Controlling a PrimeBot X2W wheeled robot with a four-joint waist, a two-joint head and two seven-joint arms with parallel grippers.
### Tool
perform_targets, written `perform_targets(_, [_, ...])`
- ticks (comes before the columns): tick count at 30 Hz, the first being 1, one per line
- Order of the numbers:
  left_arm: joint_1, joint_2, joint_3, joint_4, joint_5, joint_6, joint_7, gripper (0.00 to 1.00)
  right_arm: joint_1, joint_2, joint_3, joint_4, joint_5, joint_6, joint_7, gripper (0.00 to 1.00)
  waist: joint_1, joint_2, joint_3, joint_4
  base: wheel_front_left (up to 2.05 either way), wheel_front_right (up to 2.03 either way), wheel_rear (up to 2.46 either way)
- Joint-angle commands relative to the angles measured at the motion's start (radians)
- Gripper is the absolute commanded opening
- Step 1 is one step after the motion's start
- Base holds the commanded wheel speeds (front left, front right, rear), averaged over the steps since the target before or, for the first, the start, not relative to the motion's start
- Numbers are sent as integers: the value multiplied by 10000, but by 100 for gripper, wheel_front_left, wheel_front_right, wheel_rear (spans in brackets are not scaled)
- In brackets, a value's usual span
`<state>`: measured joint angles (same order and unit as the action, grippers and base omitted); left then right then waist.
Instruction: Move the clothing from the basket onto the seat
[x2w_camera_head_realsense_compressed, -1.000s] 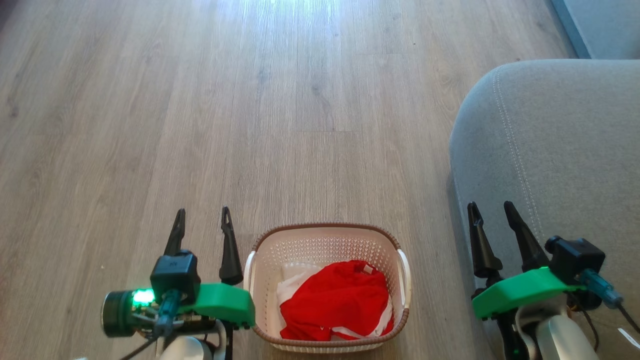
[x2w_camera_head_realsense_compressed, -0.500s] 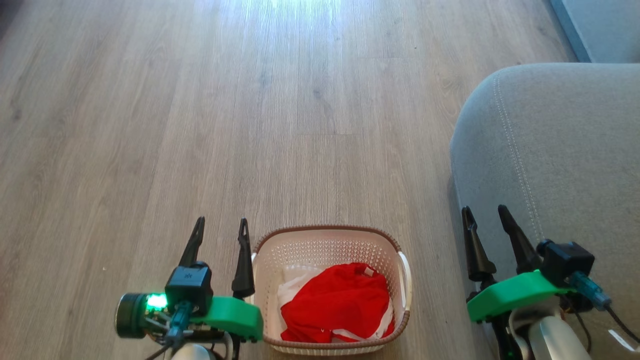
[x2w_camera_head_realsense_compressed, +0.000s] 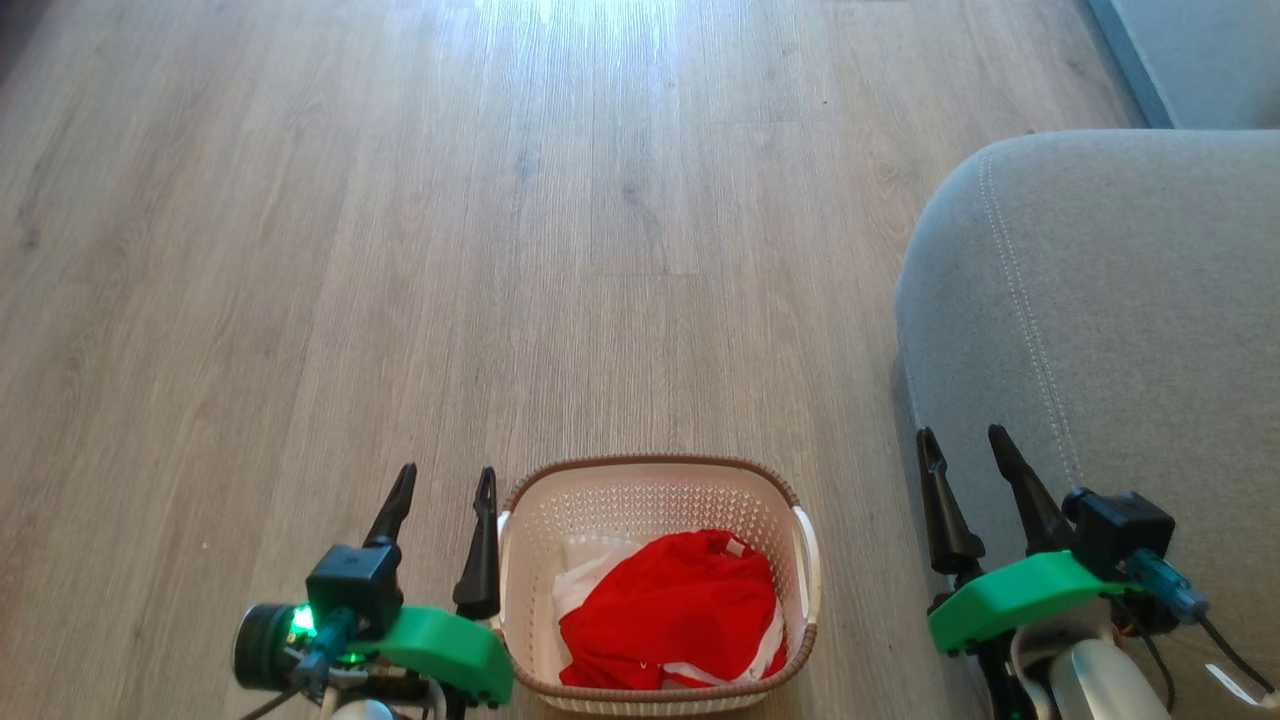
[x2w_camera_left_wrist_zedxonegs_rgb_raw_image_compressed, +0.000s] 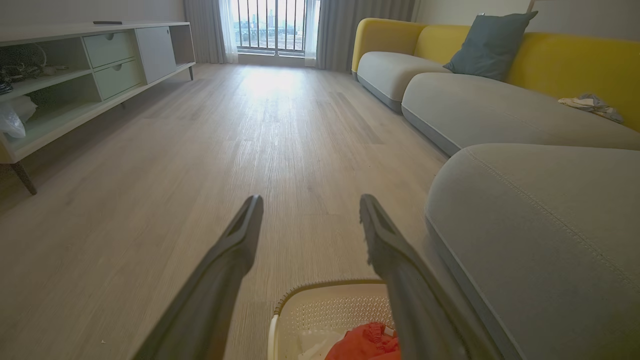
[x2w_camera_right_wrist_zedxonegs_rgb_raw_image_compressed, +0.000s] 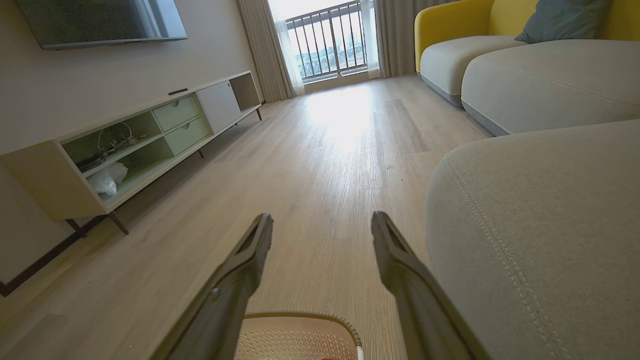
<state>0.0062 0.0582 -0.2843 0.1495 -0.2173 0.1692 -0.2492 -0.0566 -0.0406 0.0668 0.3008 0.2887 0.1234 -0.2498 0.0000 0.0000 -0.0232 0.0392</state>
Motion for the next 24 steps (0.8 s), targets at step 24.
perform_targets(24, [-1059, -79, -415, 1486, 494, -514, -126, 100, -801, -96, -79, 356, -535, 73, -120, 100, 0, 0, 1817, -669, 0, 0, 0])
